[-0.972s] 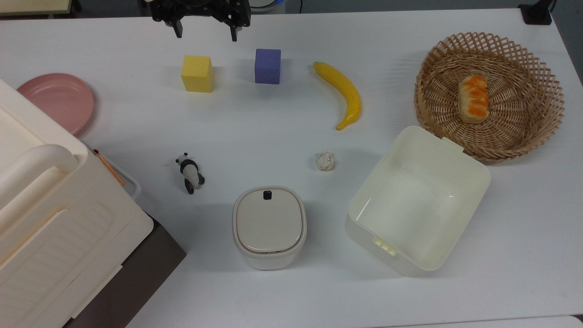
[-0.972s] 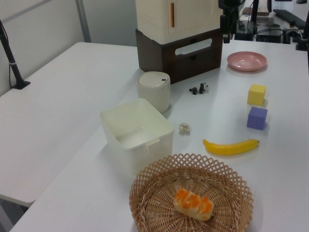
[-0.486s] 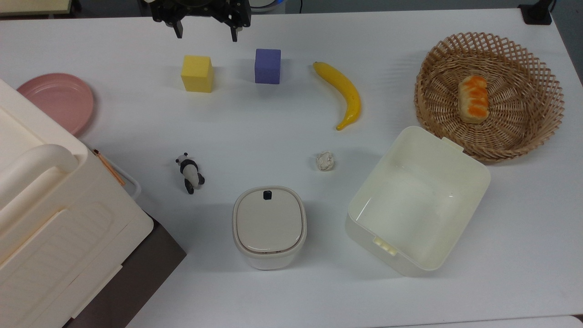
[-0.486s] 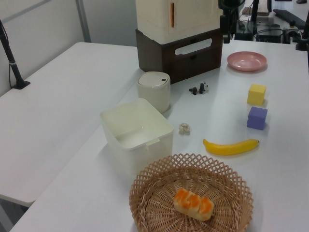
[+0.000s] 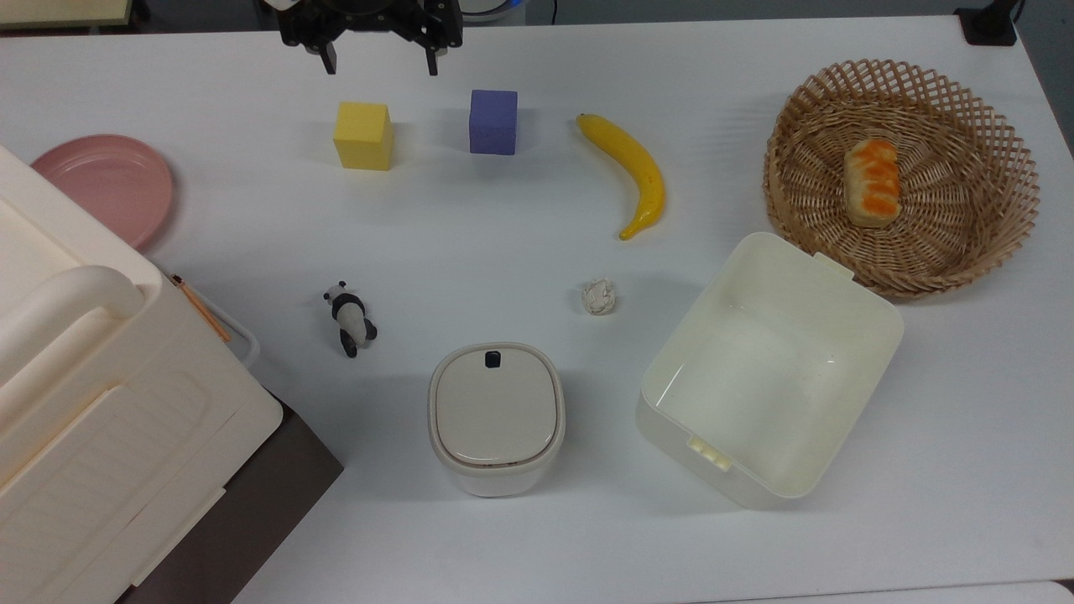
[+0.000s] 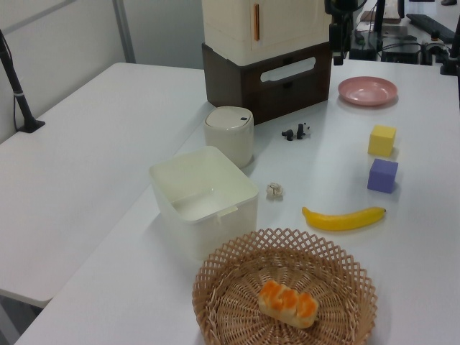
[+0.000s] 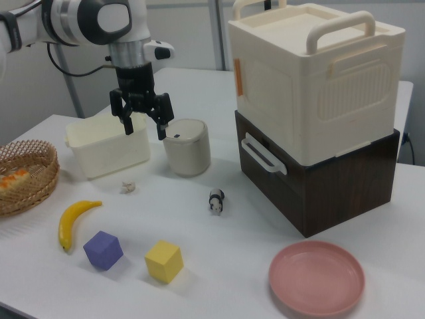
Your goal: Open the trash can
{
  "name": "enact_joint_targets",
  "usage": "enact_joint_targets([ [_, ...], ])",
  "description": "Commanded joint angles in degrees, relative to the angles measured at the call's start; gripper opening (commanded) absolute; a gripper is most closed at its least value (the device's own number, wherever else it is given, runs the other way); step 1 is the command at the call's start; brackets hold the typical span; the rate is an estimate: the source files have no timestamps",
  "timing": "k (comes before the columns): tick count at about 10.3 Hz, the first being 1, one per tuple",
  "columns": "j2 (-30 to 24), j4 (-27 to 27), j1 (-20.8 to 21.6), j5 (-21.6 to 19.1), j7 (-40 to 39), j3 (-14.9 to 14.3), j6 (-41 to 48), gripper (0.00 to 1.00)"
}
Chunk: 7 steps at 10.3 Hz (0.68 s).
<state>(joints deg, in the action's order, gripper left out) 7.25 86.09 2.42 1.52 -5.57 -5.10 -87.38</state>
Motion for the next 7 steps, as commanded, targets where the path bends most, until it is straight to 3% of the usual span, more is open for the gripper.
enact_joint_targets([
  [1, 0.31, 1.19, 2.33, 2.52, -2.61, -0.87, -0.6, 1.0],
  [7, 0.49, 1.62, 3.03, 2.7, -2.69, -0.7, -1.47, 1.0],
])
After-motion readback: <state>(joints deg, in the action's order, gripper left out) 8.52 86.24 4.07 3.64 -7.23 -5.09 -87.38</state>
